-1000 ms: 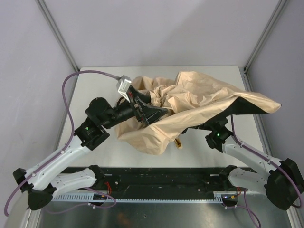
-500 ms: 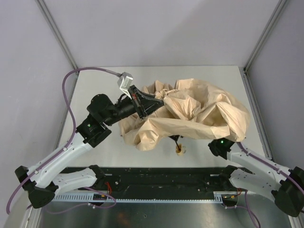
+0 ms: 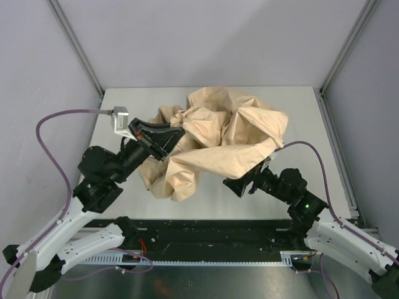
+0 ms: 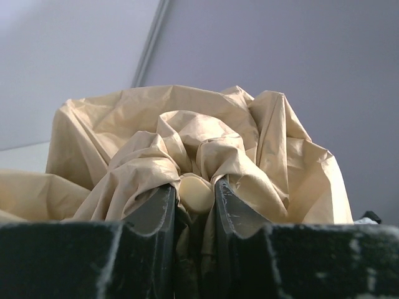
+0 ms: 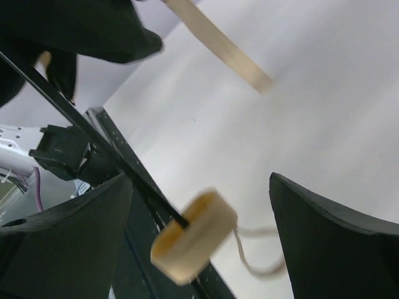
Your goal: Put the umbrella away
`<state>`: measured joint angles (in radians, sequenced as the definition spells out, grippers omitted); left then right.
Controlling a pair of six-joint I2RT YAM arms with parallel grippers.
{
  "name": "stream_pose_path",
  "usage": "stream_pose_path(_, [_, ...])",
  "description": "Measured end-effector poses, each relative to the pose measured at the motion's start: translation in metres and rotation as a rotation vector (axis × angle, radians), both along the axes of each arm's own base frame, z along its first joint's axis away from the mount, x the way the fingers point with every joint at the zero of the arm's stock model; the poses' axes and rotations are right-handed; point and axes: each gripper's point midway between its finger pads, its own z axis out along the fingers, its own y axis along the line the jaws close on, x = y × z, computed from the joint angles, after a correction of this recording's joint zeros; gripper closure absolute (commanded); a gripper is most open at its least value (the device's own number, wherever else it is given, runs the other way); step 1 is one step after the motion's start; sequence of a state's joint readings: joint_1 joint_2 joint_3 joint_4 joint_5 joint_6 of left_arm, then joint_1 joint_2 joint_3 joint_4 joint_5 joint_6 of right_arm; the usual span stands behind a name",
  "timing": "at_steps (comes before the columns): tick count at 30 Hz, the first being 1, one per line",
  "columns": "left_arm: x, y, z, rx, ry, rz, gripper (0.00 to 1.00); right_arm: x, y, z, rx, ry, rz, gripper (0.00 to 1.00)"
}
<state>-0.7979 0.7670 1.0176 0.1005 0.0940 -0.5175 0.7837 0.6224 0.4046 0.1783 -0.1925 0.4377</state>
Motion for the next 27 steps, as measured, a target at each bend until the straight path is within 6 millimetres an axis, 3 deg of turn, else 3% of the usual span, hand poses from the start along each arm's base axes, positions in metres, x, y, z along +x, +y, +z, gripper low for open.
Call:
stream_pose_path(4, [0.003,0.015,-0.017,0.026,-0.034,0.080,1.00,-0.008,-0.017,-0.027,-0.050,0.141,-0.057,0.12])
stream_pose_path(7, [0.007,0.025,-0.042,0.081,-0.056,0.139,1.00,-0.015,-0.035,-0.039,-0.103,0.217,-0.117,0.26])
stream_pose_path(9, [0.010,0.032,-0.061,0.129,-0.069,0.181,1.00,-0.019,-0.045,-0.035,-0.133,0.239,-0.142,0.37])
stream_pose_path(11, [0.011,0.039,-0.074,0.172,-0.086,0.213,1.00,-0.023,-0.054,-0.013,-0.144,0.222,-0.157,0.43])
stream_pose_path(13, [0.011,0.045,-0.080,0.213,-0.113,0.241,1.00,-0.024,-0.061,0.023,-0.132,0.177,-0.172,0.45])
stream_pose_path(17, [0.008,0.054,-0.078,0.260,-0.185,0.273,1.00,-0.026,-0.074,0.113,-0.069,0.021,-0.192,0.45])
stream_pose_path(20, [0.001,0.056,-0.075,0.274,-0.236,0.259,1.00,-0.023,-0.073,0.157,-0.059,-0.091,-0.180,0.44])
stream_pose_path(23, [-0.007,0.050,-0.074,0.285,-0.279,0.212,1.00,-0.012,-0.055,0.165,-0.102,-0.149,-0.133,0.45])
stream_pose_path(27, [-0.017,0.039,-0.077,0.298,-0.305,0.129,1.00,0.008,-0.020,0.147,-0.198,-0.169,-0.037,0.59])
